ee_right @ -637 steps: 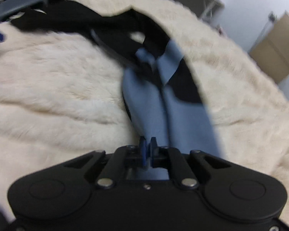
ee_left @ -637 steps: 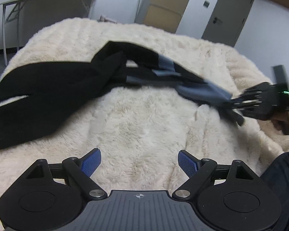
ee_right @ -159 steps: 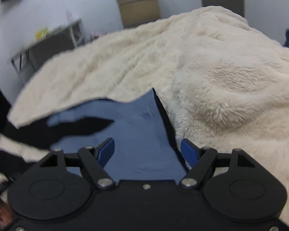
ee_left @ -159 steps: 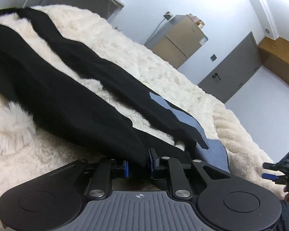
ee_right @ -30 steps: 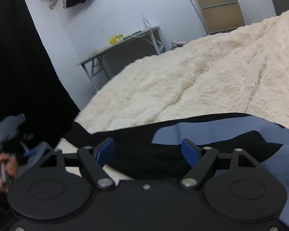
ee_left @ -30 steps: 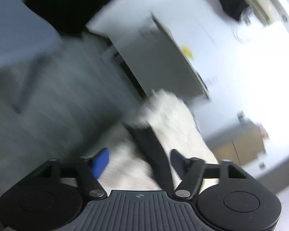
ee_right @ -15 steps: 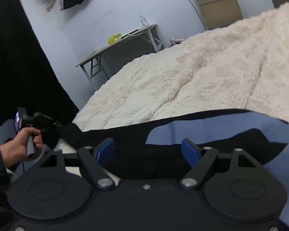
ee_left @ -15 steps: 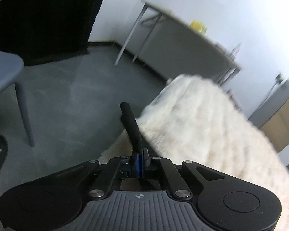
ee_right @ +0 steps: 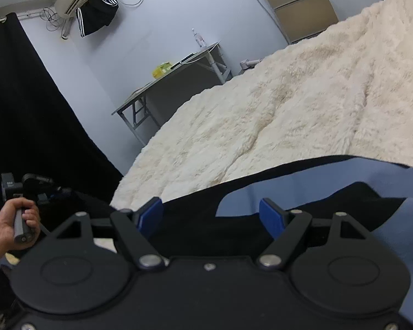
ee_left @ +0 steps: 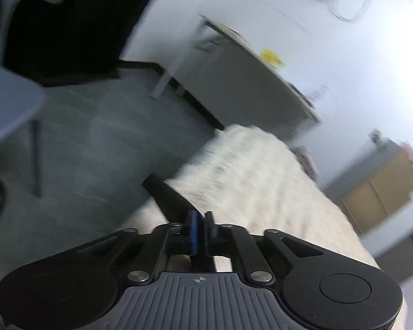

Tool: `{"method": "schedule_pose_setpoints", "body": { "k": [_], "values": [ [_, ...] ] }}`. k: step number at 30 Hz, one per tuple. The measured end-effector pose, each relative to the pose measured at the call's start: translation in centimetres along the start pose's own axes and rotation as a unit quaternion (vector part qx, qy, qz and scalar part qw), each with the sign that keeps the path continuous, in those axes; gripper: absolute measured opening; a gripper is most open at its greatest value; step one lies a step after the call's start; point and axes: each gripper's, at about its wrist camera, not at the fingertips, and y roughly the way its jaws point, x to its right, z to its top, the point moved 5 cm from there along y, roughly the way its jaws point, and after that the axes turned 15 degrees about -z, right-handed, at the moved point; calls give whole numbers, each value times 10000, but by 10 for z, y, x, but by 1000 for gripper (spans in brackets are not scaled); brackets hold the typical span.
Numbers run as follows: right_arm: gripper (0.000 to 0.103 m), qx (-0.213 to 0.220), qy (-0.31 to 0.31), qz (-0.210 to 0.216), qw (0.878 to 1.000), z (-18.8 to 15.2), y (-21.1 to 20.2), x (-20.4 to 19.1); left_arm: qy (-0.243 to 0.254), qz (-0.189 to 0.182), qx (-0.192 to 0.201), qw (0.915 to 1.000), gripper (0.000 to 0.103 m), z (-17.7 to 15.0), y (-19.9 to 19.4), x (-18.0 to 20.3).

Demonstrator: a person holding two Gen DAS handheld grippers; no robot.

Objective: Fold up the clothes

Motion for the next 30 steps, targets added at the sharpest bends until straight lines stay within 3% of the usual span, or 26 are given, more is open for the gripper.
{"method": "schedule_pose_setpoints", "body": {
  "k": [3,4,5,7,10,13,15,16,17,19,20,24,28,30],
  "values": [
    [76,-13,52,10,10000,0,1,1,-29,52,-46,10000,4,8,-4,-10],
    [76,-18,69,13,10000,0,1,1,-54,76,-98,9999,11,13,-1,-14],
    [76,-28,57,18,10000,0,1,1,-172,95,-279,9994,33,15,0,-23],
    [76,-73,-11,9,10000,-2,3,0,-364,217,-355,9985,61,13,2,-38],
    [76,-129,-74,10,9999,-4,8,-2,-208,247,-482,9983,63,-1,-10,-46],
    [76,-158,-106,5,9998,-5,10,-2,-542,78,-957,9939,63,-27,13,-56],
    [76,-160,-108,-3,9998,-5,11,-2,-772,126,-1016,9917,59,-39,37,-65],
    [76,-162,-109,-7,9998,-5,11,-1,-778,203,-976,9920,38,-42,46,-68],
    [76,-163,-110,-11,9998,-5,11,-1,-661,378,-924,9928,6,-46,60,-72],
    [76,-166,-112,-19,9998,-5,12,0,-556,559,-902,9928,4,-48,65,-73],
    [76,-167,-113,-23,9998,-4,12,0,-513,580,-711,9945,4,-48,60,-70],
    [76,-173,-118,-40,9998,-4,13,1,103,362,-416,9984,3,-36,21,-35],
    [76,-178,-122,-56,9998,-4,14,2,-447,-402,-413,9973,3,-8,-49,15],
    [76,-181,-124,-64,9997,-4,14,3,-429,-445,-323,9976,4,2,-61,26]
  ]
}}
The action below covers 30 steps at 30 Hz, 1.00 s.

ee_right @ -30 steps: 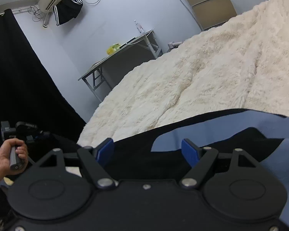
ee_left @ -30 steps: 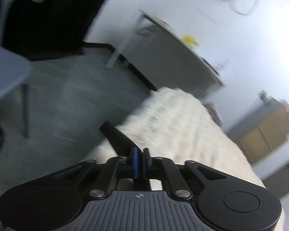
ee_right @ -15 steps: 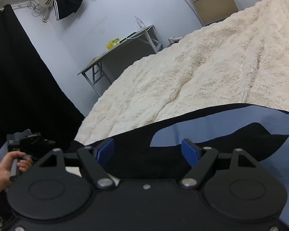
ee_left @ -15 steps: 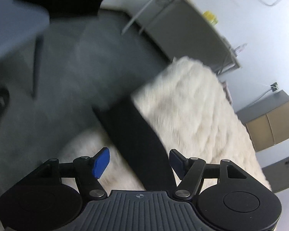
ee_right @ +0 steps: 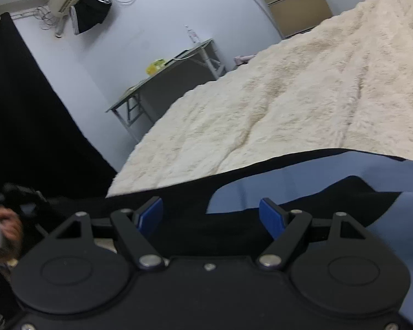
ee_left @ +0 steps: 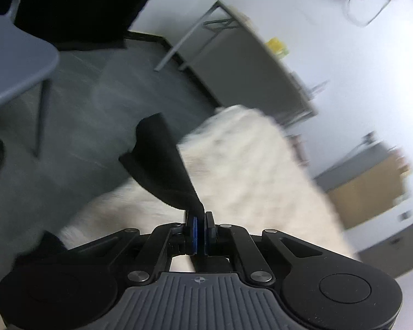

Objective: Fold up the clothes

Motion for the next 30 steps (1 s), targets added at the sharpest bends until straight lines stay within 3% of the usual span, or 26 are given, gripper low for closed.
{"method": "schedule_pose_setpoints", "body": {
  "k": [2,3,4,5,6,7,8,10,12,14,20,25,26,27,28,30],
  "values": [
    [76,-3,-2,-8,10000,0,0,1,-103,133,144,9998,4,24,0,12],
    [76,-4,-3,-12,10000,0,1,1,-154,375,101,9991,5,32,14,8],
    [76,-6,-4,-16,10000,0,1,1,-197,622,50,9979,12,41,29,4],
    [76,-7,-5,-20,10000,0,1,1,-178,921,-79,9956,29,48,48,-5],
    [76,3,-6,-42,10000,0,-1,1,-161,1193,-195,9925,37,55,66,-13],
    [76,21,-7,-76,10000,-2,-4,0,-179,1243,-199,9919,52,56,71,-17],
    [76,39,-8,-111,9999,-3,-7,-1,-290,1324,-247,9905,54,62,88,-32],
    [76,83,23,-189,9998,-3,-10,1,-395,1272,-230,9908,57,63,100,-49],
    [76,107,84,-223,9997,-2,-11,3,-604,1144,-77,9916,67,61,97,-68],
    [76,96,83,-222,9997,-1,-9,3,-798,999,-225,9915,73,51,93,-94],
    [76,-79,-200,-202,9996,-7,1,-5,-1338,723,-327,9878,75,41,88,-159],
    [76,-91,-249,-277,9993,-8,3,-4,-1738,452,-381,9830,76,37,115,-173],
    [76,-80,-259,-285,9992,-8,3,-4,-1805,340,-405,9822,71,35,123,-170],
    [76,-71,-270,-285,9992,-8,2,-4,-1762,206,-490,9829,53,31,133,-163],
    [76,-67,-280,-283,9992,-8,2,-4,-1519,137,-577,9866,2,28,139,-153],
    [76,-60,-301,-279,9991,-8,2,-4,-1161,377,-602,9907,3,24,136,-139]
  ]
}}
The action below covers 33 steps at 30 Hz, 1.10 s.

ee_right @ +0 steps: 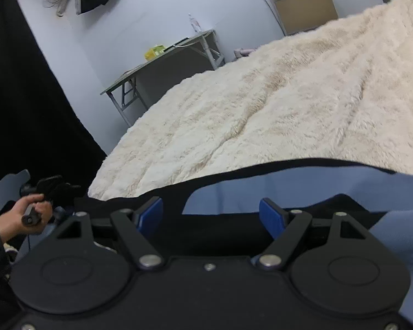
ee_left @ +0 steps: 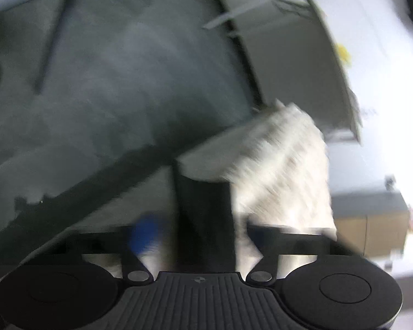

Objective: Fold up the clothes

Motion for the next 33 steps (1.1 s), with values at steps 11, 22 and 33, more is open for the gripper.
{"method": "schedule_pose_setpoints", "body": {
  "k": [11,22,33],
  "values": [
    [76,41,-113,22,9999,1,-2,-2,297,-596,822,9944,3,-30,-167,91],
    [76,83,-225,45,9997,2,-4,-4,-434,970,887,9904,54,0,-143,47],
    [76,55,-382,72,9992,3,-16,-19,-197,-889,1145,9892,73,-75,-166,12]
  ]
}}
